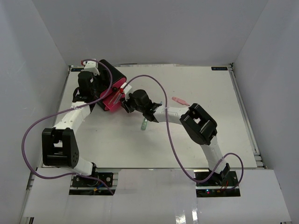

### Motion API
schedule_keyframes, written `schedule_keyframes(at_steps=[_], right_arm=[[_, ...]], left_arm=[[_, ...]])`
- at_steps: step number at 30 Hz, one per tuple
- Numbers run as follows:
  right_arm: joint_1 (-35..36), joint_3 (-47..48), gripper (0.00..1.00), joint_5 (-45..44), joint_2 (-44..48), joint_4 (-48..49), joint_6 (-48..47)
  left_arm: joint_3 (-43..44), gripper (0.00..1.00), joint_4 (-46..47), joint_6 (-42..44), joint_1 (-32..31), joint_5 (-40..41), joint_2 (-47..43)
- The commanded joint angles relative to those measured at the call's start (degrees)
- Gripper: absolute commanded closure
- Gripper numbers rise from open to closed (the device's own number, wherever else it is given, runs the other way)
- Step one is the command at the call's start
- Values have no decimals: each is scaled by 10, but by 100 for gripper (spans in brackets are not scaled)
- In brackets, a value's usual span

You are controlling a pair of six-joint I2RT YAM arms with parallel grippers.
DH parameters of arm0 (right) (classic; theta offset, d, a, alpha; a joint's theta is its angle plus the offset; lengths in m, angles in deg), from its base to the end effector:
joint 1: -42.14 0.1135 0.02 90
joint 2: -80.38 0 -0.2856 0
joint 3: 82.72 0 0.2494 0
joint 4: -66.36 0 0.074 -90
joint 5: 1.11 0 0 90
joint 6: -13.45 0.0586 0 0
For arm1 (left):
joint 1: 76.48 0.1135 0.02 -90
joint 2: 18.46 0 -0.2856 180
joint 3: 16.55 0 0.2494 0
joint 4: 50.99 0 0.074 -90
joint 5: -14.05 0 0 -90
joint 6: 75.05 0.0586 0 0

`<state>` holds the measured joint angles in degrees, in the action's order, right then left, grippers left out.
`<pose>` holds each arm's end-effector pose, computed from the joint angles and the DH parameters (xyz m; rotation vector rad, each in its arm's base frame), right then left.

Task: Sort the stationery into containers
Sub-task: Close the drawer in the storage box.

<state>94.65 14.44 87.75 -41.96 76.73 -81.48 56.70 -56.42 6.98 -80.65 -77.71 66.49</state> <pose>0.3215 0.4172 0.2148 -0.8843 1.6437 0.5627 0.3647 -0.0284 0.3084 -0.0409 1.8729 -0.1748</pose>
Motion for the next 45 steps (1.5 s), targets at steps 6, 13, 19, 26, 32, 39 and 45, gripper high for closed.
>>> schedule_keyframes(at_steps=[6, 13, 19, 26, 32, 39, 45], right_arm=[[-3, 42, 63, 5, -24, 103, -18], [-4, 61, 60, 22, -49, 157, -18], [-5, 92, 56, 25, -77, 166, -24], [-5, 107, 47, 26, -96, 183, -24], [-4, 139, 40, 28, -119, 183, -25], [-5, 169, 39, 30, -141, 180, -22], [-5, 171, 38, 26, -146, 180, -16]], left_arm=[[-8, 2, -31, -15, -6, -31, 0], [-8, 2, -30, -19, -7, -36, 0], [-6, 2, -33, -19, -7, -38, 0], [-5, 2, -33, -21, -7, -40, 0], [-6, 2, -34, -23, -6, -44, 0], [-4, 2, -35, -25, -6, -46, -1], [-4, 2, -35, -27, -7, -47, -4]])
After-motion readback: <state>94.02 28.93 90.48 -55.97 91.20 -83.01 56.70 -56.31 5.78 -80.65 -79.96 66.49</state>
